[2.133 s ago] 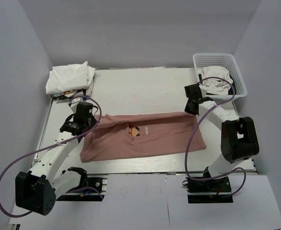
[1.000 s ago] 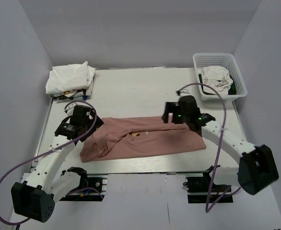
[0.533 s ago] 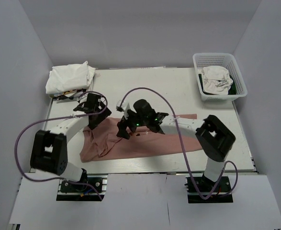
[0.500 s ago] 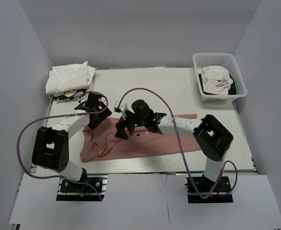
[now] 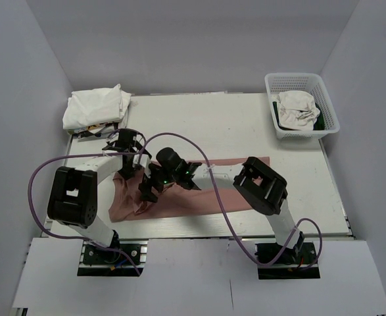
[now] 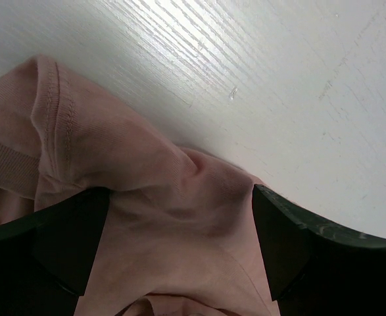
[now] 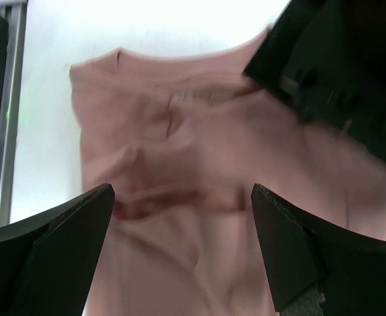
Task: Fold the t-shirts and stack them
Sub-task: Fold the other side of the tshirt into a rectangle
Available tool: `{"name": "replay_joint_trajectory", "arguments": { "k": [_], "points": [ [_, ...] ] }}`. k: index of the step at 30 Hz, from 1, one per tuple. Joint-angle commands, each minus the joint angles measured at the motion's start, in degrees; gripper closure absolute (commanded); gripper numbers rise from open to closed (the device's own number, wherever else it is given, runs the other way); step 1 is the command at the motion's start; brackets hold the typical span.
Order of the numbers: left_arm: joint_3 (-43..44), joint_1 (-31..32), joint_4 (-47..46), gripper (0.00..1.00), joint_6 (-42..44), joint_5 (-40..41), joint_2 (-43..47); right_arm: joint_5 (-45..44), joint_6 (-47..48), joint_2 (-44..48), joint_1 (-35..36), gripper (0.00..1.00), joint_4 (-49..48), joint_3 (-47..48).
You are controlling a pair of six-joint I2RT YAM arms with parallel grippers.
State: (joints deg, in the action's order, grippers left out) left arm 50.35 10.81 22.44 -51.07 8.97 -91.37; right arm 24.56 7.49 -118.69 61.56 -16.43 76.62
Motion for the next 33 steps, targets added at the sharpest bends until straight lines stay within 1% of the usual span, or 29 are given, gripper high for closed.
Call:
{"name": "replay_joint_trajectory", "arguments": {
  "k": [1, 3, 4, 5, 8, 9, 10, 12, 13, 16, 17, 18, 19, 21, 22, 24, 25, 26, 28, 30, 31, 32, 33],
  "points": [
    [-2.1, -1.31, 2.17, 0.0, 1.14, 2.89, -0.3, 2.5, 1.13, -2.15, -0.3, 0.1, 0.59, 7.04],
    [-2.1, -1.32, 2.7, 0.0, 1.15, 3.94, -0.3, 2.87, 2.08, -2.33, -0.3, 0.1, 2.79, 7.75],
    [-2.1, -1.32, 2.7, 0.0, 1.15, 3.95, -0.3, 2.78, 4.01, -2.07, -0.3, 0.1, 8.11, 7.58],
    [-2.1, -1.32, 2.7, 0.0, 1.15, 4.56, -0.3, 2.78, 4.72, -1.28, 0.05, 0.1, 9.29, 6.88],
    [-2.1, -1.32, 2.18, 0.0, 1.67, 3.77, -0.3, 5.67, 4.3, -0.22, -0.3, 0.1, 14.04, 4.51],
    [-2.1, -1.32, 2.17, 0.0, 1.67, 3.77, -0.3, 8.11, 3.77, -0.05, -0.3, 0.1, 14.4, 2.68],
    [-1.49, -1.32, 2.17, 0.0, 2.2, 3.77, 0.23, 8.66, 3.42, 0.56, -0.3, 0.1, 13.88, 0.4],
    [-1.48, -1.32, 2.17, 0.0, 2.2, 3.77, 0.93, 8.84, 3.32, 0.74, -0.3, 0.1, 13.78, -1.2],
    [-2.0, -1.32, 1.56, 0.0, 2.2, 3.77, 0.93, 9.36, 4.89, 0.57, -0.04, 0.1, 14.48, -1.12],
    [-2.01, -1.32, 1.56, 0.0, 2.2, 3.77, 1.98, 8.67, 6.75, 1.18, -0.21, 0.1, 20.19, -0.94],
    [-2.01, -1.32, 1.56, 0.0, 2.2, 4.55, 1.99, 8.67, 7.01, 2.92, -0.91, 0.1, 21.16, -3.03],
    [-2.01, -1.32, 1.56, 0.0, 2.2, 4.56, 1.99, 7.8, 5.62, 4.33, 0.04, 0.1, 20.74, -4.01],
    [-2.01, -1.32, 1.56, 0.0, 2.2, 5.08, 1.99, 5.61, 5.44, 7.22, 0.23, 0.1, 20.21, -8.29],
    [-2.01, -1.32, 1.56, 0.0, 2.2, 5.09, 1.47, 5.5, 2.37, 12.59, 0.23, 0.1, 15.3, -11.82],
    [-2.01, -1.32, 1.56, 0.0, 2.2, 5.09, 1.46, 5.59, 1.92, 17.83, 0.23, 0.1, 14.15, -14.98],
    [-1.39, -1.32, 1.56, 0.0, 2.2, 5.61, 0.76, 4.19, 0.61, 20.77, 0.23, 0.1, 14.31, -20.52],
    [-1.39, -1.32, 1.56, 0.0, 2.2, 5.62, 0.76, 3.57, -0.01, 22.18, 0.23, 0.1, 14.84, -21.59],
    [-0.87, -1.32, 1.56, 0.0, 2.2, 6.31, 0.15, 0.35, -0.97, 26.37, 0.31, 0.1, 15.71, -23.86],
    [-0.34, -1.32, 2.26, 0.0, 2.72, 6.32, -0.38, -2.22, -2.21, 30.86, 0.14, 0.1, 15.02, -27.83],
    [0.28, -1.32, 2.26, 0.0, 3.51, 5.54, -0.38, -10.46, -6.86, 35.7, -0.3, 0.1, 12.23, -31.85],
    [0.8, -1.32, 2.26, 0.0, 3.52, 4.49, 0.22, -14.15, -8.78, 36.68, -0.56, 0.1, 11.34, -32.58],
    [1.33, -1.32, 2.26, 0.0, 4.13, 4.48, 0.23, -24.19, -13.33, 37.3, -1.43, 0.1, 10.02, -33.37],
    [2.12, -0.71, 2.26, 0.0, 4.14, 3.78, 1.1, -28.38, -14.85, 38.44, -1.88, 0.1, 9.49, -33.64]
  ]
}}
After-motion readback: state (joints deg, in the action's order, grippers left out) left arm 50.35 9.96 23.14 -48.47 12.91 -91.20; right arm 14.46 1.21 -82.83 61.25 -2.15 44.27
